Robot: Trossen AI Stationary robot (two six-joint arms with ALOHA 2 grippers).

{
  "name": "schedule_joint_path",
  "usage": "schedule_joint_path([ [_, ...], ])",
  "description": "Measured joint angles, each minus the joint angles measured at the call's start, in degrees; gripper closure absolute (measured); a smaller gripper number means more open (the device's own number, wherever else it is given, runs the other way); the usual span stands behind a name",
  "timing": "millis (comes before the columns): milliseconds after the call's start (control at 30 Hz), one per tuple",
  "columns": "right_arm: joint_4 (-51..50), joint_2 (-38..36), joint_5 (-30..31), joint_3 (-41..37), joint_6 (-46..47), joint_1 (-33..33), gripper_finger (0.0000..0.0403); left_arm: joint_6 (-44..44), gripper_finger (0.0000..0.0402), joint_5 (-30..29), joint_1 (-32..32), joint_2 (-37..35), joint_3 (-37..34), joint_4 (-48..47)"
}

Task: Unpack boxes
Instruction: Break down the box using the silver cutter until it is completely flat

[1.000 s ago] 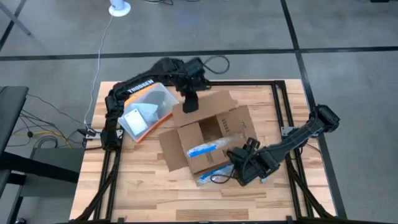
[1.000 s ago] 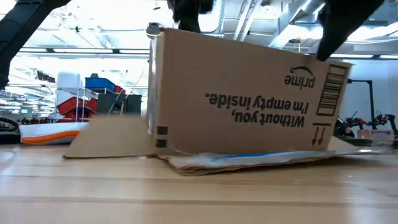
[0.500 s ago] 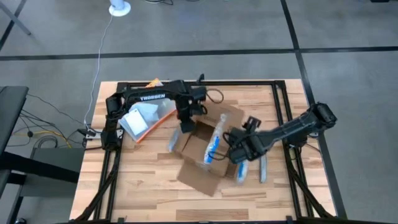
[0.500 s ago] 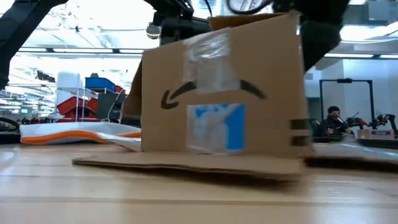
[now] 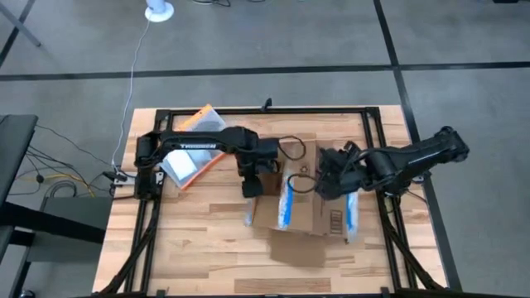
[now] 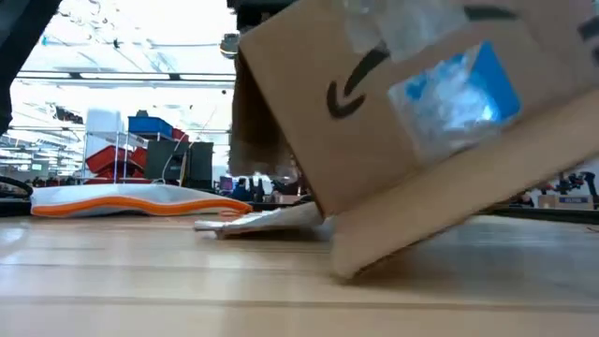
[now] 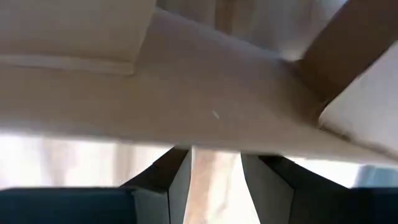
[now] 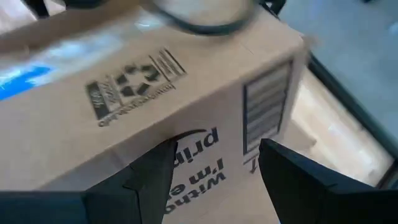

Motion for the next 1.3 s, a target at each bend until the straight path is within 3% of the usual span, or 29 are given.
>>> schedule_joint_path([
  [133, -0.9, 0.0, -0.3, -2.1, 3.8, 2.4, 0.0186, 3.5, 0.0275, -15.4, 2.4, -3.9, 0.3, -0.7],
  [233, -0.3, 1.9, -1.7, -5.0, 4.6, 2.2, 0.0186, 3.9, 0.0275, -23.2, 4.5, -6.4, 0.2, -0.1],
  [300, 0.1, 3.9, -3.8, -7.0, 4.7, 2.0, 0.0186, 5.1, 0.0275, -24.7, 6.7, -8.4, 0.2, 2.6],
  [400, -2.4, 6.1, -5.2, -6.7, 6.8, 2.5, 0.0186, 8.7, 0.0275, -17.1, 9.0, -9.5, 0.3, 10.1],
  [500, -4.9, 6.5, -10.8, -4.5, 10.4, 3.6, 0.0186, 12.9, 0.0275, -9.5, 8.3, -9.3, 0.2, 15.5],
  [600, -2.9, 5.9, -17.6, -3.7, 15.3, 6.3, 0.0186, 18.9, 0.0275, -9.3, 7.8, -7.9, 0.2, 20.1],
  [667, 1.6, 6.2, -18.9, -5.1, 19.4, 8.7, 0.0186, 21.5, 0.0275, -9.6, 8.0, -5.3, 0.2, 23.9],
  [800, 12.9, 7.9, -18.7, -9.4, 25.8, 9.9, 0.0186, 23.9, 0.0275, -8.9, 9.4, -0.7, 0.2, 25.4],
  [933, 12.0, 9.6, -15.9, -10.2, 28.7, 9.3, 0.0186, 20.0, 0.0275, -6.7, 11.6, 1.3, 0.6, 18.5],
  [1100, 7.1, 9.4, -12.1, -11.1, 22.6, 4.0, 0.0186, 12.5, 0.0275, -2.0, 10.9, 0.1, 0.3, 5.8],
  [1300, 5.8, 9.8, -12.0, -11.4, 3.5, -6.3, 0.0186, 2.4, 0.0275, -2.0, 5.8, -1.5, 0.1, 0.2],
])
